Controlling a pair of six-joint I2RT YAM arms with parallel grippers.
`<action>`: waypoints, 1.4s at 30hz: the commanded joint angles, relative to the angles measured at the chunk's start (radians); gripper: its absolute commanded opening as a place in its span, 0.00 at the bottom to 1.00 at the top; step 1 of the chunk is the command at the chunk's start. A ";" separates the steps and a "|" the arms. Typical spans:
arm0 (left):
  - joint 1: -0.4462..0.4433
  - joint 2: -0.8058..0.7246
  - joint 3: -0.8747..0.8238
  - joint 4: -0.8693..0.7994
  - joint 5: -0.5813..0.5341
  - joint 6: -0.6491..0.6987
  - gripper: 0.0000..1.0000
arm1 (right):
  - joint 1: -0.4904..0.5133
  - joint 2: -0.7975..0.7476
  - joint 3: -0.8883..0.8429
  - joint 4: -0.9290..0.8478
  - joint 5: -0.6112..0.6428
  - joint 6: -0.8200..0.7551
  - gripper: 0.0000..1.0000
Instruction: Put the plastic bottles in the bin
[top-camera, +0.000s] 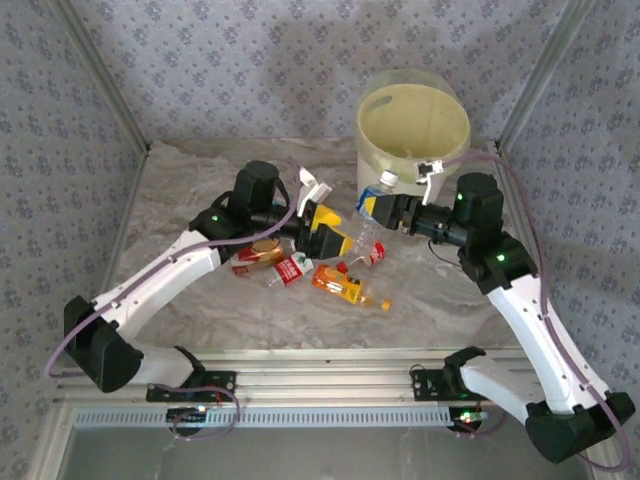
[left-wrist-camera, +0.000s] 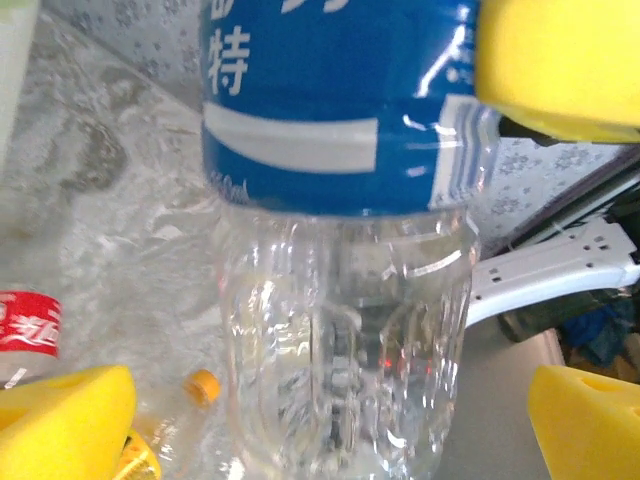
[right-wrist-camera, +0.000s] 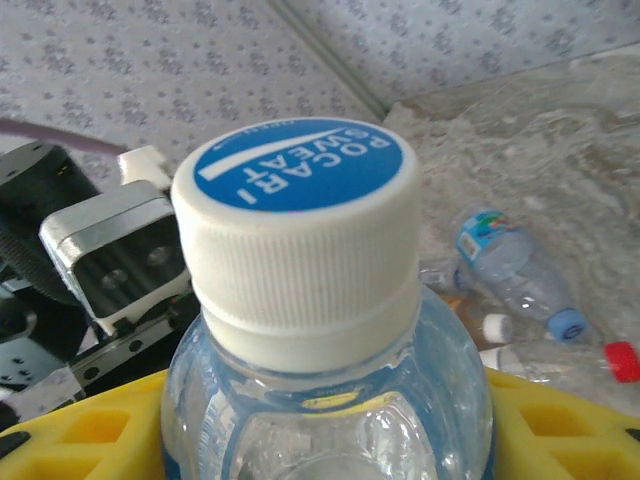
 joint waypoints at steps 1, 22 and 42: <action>-0.002 -0.071 -0.055 0.080 -0.120 0.062 1.00 | -0.020 -0.033 0.086 -0.102 0.137 -0.066 0.60; -0.074 -0.276 -0.434 0.596 -0.239 0.034 0.99 | -0.161 0.212 0.389 -0.075 0.409 -0.196 0.60; -0.081 -0.285 -0.434 0.577 -0.288 0.064 1.00 | -0.267 0.738 0.777 -0.104 0.321 -0.227 0.60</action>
